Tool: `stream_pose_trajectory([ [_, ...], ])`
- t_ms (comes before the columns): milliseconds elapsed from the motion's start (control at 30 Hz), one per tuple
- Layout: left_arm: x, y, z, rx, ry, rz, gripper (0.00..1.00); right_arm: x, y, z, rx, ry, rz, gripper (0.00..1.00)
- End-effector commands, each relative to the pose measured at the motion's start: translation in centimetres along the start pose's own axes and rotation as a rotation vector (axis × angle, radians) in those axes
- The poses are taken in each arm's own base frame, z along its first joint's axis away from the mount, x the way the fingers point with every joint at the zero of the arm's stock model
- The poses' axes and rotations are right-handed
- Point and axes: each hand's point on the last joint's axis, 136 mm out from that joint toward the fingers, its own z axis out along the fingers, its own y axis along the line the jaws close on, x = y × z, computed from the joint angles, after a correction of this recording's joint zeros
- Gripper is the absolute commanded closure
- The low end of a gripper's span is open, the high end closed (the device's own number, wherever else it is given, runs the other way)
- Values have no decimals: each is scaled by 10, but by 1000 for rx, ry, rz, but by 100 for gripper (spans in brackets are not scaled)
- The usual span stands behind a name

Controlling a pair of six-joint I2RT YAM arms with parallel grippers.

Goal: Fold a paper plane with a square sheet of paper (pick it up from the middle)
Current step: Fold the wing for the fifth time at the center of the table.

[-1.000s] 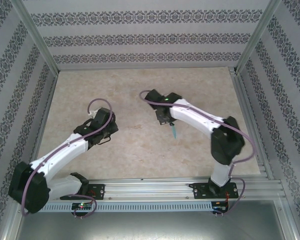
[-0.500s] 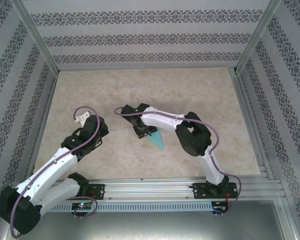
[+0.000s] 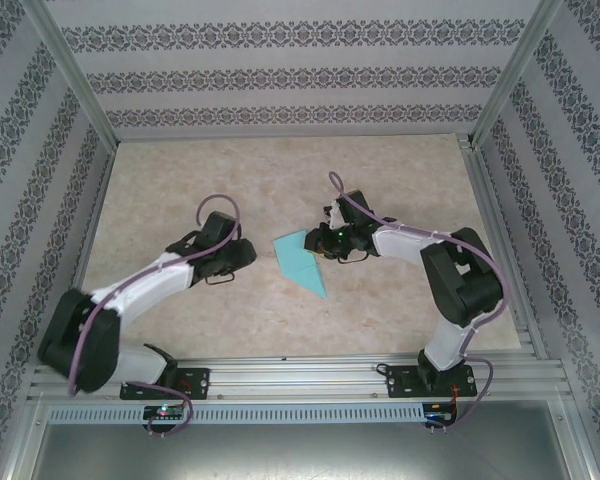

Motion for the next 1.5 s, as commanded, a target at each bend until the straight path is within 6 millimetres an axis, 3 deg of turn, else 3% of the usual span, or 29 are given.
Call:
stream_pose_trajectory([
  [0,5,-43,10,182,118,8,52,5,37,6,-180,61,-78,80],
  [433,12,-66,44,238,259,-3,43,-8,-19,20,-136,60,12,83],
  [700,14,-81,60,286,326,-24,40,-4,-49,27,-156,65,94,82],
  [1067,16,-91,78,315,376,-65,41,0,-65,29,-122,56,127,81],
  [1167,15,-96,81,340,387,-72,47,0,-65,29,-122,56,131,80],
  [1367,14,-96,87,325,391,-76,79,-10,-49,19,-149,30,102,73],
  [1467,12,-94,89,308,386,-76,93,-24,-42,1,-164,-27,92,70],
])
